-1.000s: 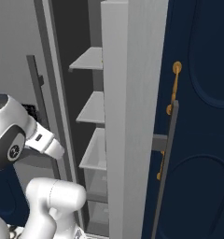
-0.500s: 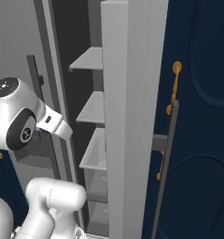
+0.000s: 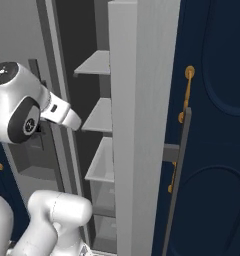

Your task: Grab a lemon wedge from the fridge and one ice cube from the ice bowl, and put them in the glass of lemonade.

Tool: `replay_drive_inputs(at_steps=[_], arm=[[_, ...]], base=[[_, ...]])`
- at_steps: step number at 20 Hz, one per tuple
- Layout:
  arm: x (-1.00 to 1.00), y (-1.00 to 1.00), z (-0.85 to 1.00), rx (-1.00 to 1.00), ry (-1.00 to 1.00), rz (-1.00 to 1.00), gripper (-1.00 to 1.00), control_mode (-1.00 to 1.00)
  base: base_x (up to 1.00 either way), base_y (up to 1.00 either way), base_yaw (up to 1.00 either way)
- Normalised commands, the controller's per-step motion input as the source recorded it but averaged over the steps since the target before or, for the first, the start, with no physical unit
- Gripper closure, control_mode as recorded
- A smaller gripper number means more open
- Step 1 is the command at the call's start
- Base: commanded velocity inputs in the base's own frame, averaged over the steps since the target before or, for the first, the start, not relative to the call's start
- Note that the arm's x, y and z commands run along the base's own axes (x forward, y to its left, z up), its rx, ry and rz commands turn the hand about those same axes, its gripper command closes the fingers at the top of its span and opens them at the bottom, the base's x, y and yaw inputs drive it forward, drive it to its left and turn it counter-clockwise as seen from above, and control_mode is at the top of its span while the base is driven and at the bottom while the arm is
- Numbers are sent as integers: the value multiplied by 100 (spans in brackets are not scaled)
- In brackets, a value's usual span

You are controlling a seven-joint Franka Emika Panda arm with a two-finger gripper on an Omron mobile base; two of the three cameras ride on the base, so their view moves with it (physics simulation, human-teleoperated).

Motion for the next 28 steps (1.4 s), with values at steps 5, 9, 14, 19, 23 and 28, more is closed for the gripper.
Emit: replay_drive_inputs(at_steps=[5, 9, 14, 19, 23, 28], arm=[[18, -44, 7, -1, -14, 0, -100, -100], [36, -41, 10, -3, -1, 0, -100, -100], [60, -11, 34, -1, 2, 0, -100, -100], [53, 0, 18, 0, 1, 0, -100, -100], [43, 0, 6, -1, 0, 3, -100, -100], [31, -2, 0, -9, -3, 10, -100, -100]], base=[[0, 0, 0], [0, 0, 0], [0, 0, 0], [0, 0, 0], [0, 0, 0], [0, 0, 0]])
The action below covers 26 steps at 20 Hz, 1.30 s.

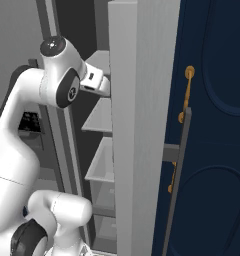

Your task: Grab a lemon wedge from the fridge and one ice cube from the ice bowl, and put them in the glass of lemonade.

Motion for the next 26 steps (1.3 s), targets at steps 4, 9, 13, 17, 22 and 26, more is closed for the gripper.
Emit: replay_drive_inputs(at_steps=[4, 9, 13, 17, 22, 26], arm=[[20, -5, 7, -11, -1, 15, -100, -100], [36, -1, 11, -2, -5, 17, -100, -100], [51, 0, 2, 0, -4, 8, -100, -100], [35, 0, 7, 0, 0, 1, -100, -100], [48, 0, 15, 0, 0, 0, -100, -100], [51, 0, 8, 0, 0, 0, -100, -100]], base=[[0, 0, 0], [0, 0, 0], [0, 0, 0], [0, 0, 0], [0, 0, 0], [0, 0, 0]])
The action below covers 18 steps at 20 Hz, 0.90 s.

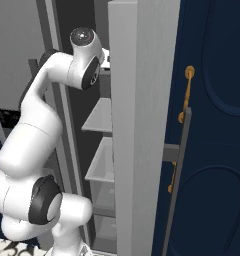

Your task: Grab a lemon wedge from the fridge and one ice cube from the ice bowl, and put them in the glass of lemonade.

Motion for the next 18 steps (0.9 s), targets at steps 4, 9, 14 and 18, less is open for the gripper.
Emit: replay_drive_inputs(at_steps=[4, 9, 14, 18], arm=[[54, -4, 0, 0, 3, 0, -100, -100], [54, -8, 0, 0, 6, 1, -100, -100], [46, -4, 0, 0, 6, 2, -100, -100], [38, -14, -1, 0, 2, 3, -100, -100]], base=[[0, 0, 0], [0, 0, 0], [0, 0, 0], [0, 0, 0]])
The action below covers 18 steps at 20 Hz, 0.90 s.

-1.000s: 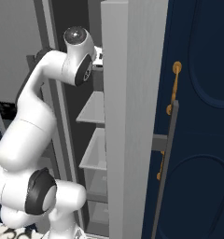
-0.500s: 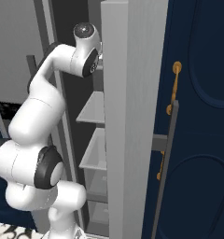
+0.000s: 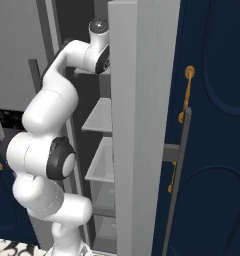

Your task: Grab a lemon wedge from the fridge and one ice cube from the ice bowl, and put them in the glass of lemonade.

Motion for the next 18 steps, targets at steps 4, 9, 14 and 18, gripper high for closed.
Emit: replay_drive_inputs(at_steps=[4, 9, 14, 18], arm=[[38, -14, -12, 0, 1, 5, -100, -100], [50, 0, -22, 0, 0, 3, -100, -100], [40, 0, -2, 0, 0, 0, -100, -100], [43, 0, -5, 0, 0, 0, -100, -100]], base=[[0, 0, 0], [0, 0, 0], [0, 0, 0], [0, 0, 0]])
